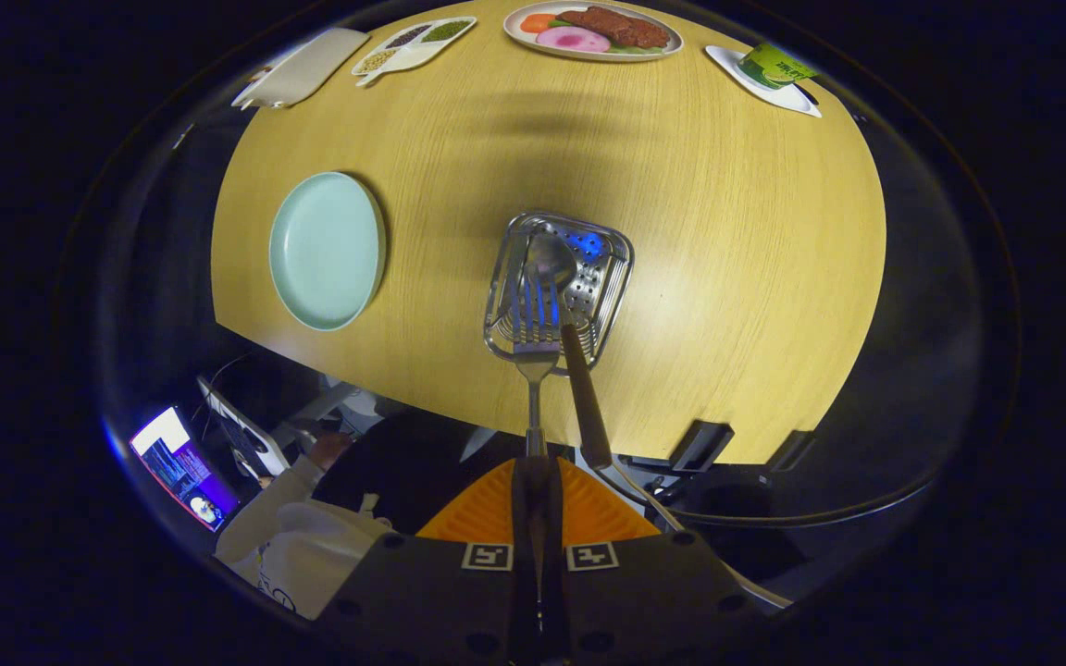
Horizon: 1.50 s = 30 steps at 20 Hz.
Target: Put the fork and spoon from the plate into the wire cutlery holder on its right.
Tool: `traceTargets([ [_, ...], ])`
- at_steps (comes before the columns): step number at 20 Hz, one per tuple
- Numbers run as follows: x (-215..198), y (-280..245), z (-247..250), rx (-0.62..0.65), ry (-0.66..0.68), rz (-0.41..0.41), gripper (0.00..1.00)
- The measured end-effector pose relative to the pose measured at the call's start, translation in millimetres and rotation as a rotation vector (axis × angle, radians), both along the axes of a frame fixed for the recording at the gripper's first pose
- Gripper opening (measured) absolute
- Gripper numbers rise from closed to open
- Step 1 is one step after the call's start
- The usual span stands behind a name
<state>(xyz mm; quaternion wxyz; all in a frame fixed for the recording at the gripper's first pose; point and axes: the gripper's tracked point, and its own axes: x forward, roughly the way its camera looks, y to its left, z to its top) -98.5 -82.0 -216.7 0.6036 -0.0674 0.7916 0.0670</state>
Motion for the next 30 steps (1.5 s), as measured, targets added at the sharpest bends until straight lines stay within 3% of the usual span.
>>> traceTargets([
  [8, 10.1, -4.8, -9.2, -0.049, 0.059, 0.049, 0.07],
  [14, 27.7, -9.5, -8.4, -0.063, 0.009, 0.074, 0.15],
  [15, 33.3, -6.9, -4.4, -0.050, -0.008, 0.070, 0.22],
  [17, 38.4, -4.4, 1.3, -0.030, -0.043, 0.063, 0.48],
  [18, 40.9, -4.8, 2.0, -0.027, -0.070, 0.071, 0.49],
  [20, 46.3, -9.2, 3.8, -0.031, -0.140, 0.124, 1.00],
  [26, 51.8, 39.6, 36.9, 0.161, -0.385, 0.128, 0.99],
  [30, 75.3, 62.8, 75.4, 0.258, -0.704, 0.079, 1.00],
])
